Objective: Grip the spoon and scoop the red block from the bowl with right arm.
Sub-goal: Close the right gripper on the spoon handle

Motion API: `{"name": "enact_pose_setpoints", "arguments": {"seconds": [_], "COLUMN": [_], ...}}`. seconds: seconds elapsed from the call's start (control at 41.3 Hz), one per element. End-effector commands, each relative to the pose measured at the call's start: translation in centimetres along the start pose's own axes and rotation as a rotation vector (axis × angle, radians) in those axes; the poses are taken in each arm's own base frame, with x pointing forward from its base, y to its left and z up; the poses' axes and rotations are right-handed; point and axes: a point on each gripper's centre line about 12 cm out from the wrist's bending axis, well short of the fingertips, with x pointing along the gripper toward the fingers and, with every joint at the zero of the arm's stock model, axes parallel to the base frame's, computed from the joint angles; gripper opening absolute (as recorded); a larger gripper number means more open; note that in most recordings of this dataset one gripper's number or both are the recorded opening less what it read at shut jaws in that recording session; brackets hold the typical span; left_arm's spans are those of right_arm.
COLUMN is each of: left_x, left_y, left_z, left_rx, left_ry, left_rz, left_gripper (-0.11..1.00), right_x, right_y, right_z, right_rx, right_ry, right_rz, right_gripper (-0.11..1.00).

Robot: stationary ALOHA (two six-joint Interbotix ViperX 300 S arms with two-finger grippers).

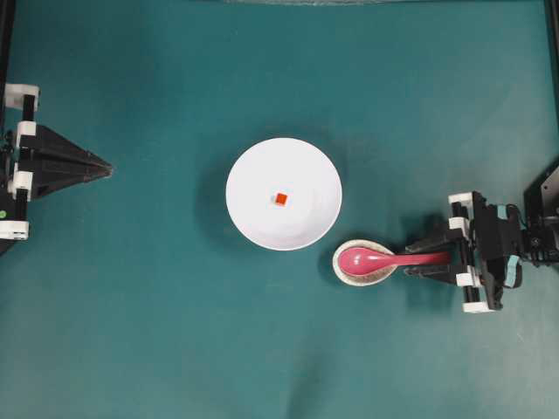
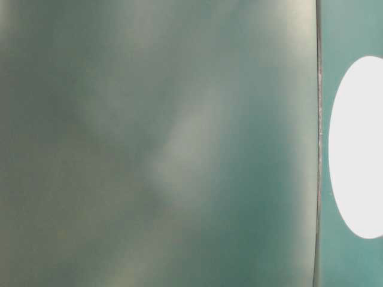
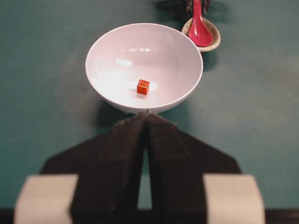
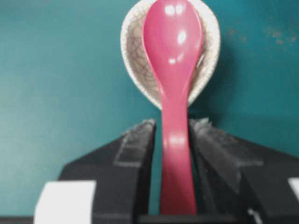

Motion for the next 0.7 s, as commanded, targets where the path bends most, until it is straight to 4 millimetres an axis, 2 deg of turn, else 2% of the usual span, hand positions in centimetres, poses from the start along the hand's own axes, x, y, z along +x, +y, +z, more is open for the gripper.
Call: {"name": "enact_pose_setpoints", "arguments": {"seconds": [0.0,0.678], "left_x": [0.12,0.1], "left_y": [0.04,0.03], "left_z": [0.37,0.33], "left_rx": [0.003,0.003], "left_ry": [-0.006,-0.006], "left_rz": [0.002,0.002], "left_gripper": [0.0,0.0], "right_x": [-0.02,-0.06], "right_y": [0.21,0.19], "right_z": [0.6,1.14], "right_rx": [0.008,0.013], "right_ry": [-0.03,-0.06], "right_rz": [0.007,0.007], "right_gripper": [0.4,0.4]}}
